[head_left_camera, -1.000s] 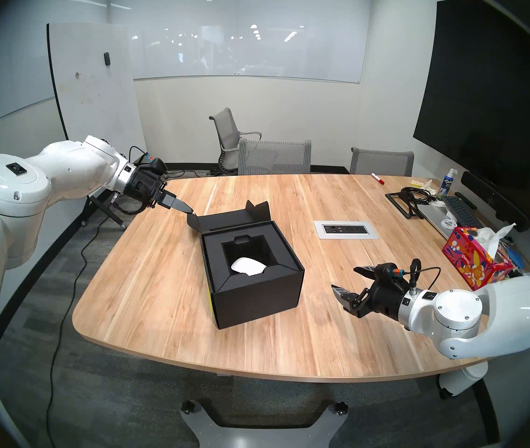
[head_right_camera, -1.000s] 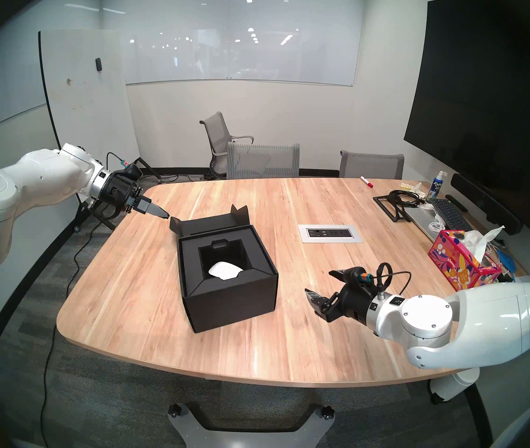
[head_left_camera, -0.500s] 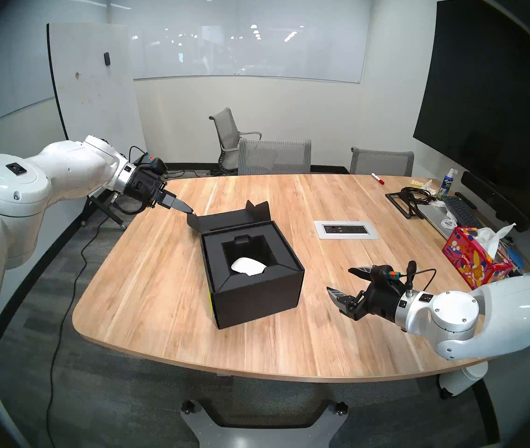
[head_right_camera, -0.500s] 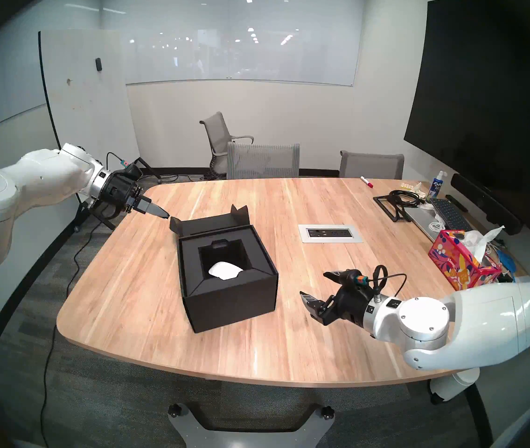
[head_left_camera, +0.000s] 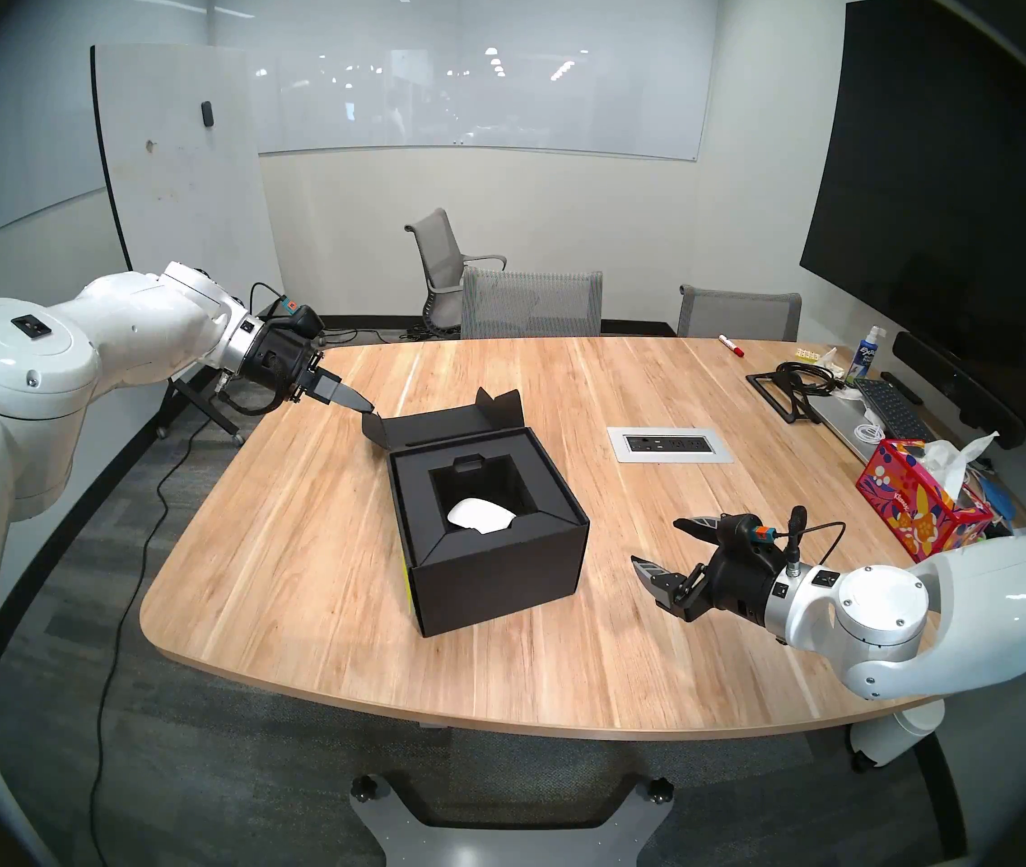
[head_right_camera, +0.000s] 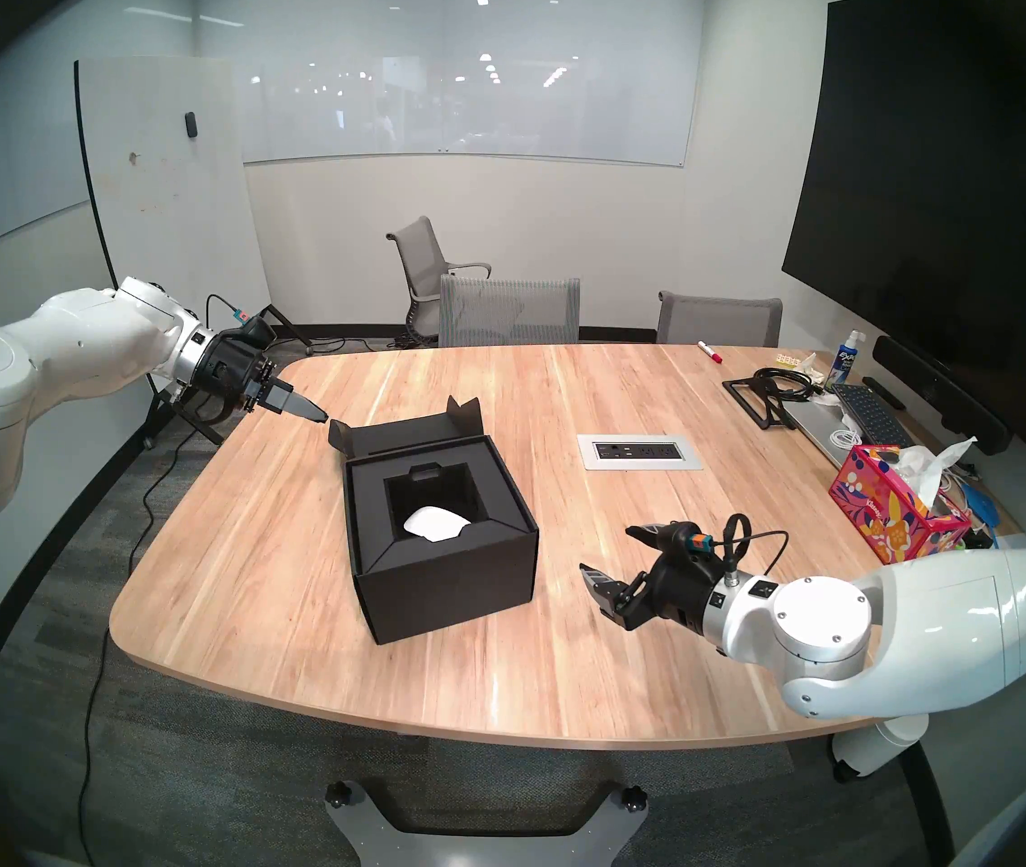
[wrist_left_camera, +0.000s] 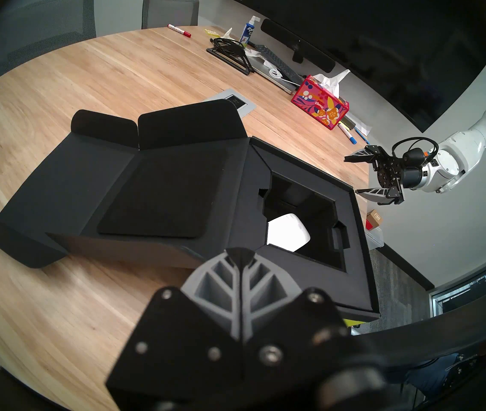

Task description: Open the box and place the mouse inside

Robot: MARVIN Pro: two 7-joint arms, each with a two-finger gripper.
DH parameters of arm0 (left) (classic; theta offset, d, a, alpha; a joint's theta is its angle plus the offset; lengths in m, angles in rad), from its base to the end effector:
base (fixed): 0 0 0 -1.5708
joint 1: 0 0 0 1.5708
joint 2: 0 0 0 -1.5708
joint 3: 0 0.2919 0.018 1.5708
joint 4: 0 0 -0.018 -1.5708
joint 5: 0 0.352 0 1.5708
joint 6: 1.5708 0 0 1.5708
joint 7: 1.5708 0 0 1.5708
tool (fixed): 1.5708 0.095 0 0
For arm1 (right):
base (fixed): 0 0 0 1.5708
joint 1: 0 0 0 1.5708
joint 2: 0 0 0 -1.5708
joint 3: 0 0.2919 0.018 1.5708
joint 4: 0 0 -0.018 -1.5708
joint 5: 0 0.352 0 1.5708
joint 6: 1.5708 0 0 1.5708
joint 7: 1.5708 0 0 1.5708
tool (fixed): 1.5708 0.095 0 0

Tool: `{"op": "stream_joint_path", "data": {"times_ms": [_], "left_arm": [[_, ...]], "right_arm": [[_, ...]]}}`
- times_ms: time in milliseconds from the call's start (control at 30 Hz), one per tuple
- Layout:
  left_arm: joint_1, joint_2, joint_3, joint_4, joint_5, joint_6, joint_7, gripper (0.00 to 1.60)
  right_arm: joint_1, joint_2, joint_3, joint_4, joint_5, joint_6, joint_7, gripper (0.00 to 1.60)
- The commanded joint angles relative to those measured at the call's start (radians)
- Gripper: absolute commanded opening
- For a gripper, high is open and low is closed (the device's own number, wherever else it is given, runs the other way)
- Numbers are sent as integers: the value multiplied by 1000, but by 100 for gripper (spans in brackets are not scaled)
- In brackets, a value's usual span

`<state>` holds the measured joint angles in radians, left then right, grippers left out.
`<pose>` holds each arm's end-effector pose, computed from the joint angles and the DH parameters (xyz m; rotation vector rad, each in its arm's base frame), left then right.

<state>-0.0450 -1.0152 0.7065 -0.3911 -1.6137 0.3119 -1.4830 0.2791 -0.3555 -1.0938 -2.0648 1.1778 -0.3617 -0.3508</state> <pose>0.6030 0.1671 -0.1186 2.0929 -0.9645 0.6790 0.3429 -0.0301 -0.2686 -2.2571 -0.8682 -1.6142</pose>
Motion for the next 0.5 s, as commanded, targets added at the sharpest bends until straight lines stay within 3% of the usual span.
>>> {"op": "stream_joint_path", "data": {"times_ms": [0, 467], "left_arm": [[-23, 0, -7, -1, -2, 3, -1, 0], [-23, 0, -9, -1, 0, 3, -1, 0]], "right_arm": [[7, 2, 11, -1, 5, -10, -2, 160], [7, 3, 12, -1, 5, -9, -2, 160]]}}
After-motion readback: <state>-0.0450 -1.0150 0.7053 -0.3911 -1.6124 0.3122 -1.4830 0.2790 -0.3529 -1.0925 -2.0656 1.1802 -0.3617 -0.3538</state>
